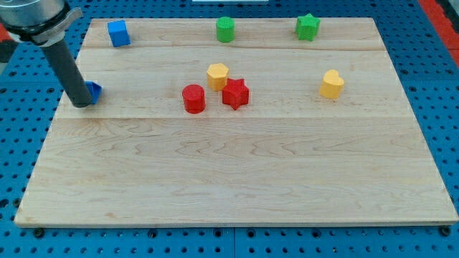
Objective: Move yellow hexagon to red star
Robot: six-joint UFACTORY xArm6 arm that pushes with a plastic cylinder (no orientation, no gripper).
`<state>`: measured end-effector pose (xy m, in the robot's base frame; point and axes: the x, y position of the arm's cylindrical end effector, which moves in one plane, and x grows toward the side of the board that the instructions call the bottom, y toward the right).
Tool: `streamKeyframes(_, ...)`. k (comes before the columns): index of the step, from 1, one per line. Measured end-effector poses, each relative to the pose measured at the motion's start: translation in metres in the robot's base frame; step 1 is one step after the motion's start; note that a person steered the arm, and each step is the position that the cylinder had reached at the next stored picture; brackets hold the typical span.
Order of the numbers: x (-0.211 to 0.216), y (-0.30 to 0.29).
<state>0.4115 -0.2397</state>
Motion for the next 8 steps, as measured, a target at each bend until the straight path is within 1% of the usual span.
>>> streamKeyframes(2,-0.001,0.005)
streamKeyframes(3,-0.003,0.041)
streamKeyframes(4,-0.034,0.068)
streamKeyframes(5,-0.051,0.088)
streamKeyframes(8,-0.051,0.102)
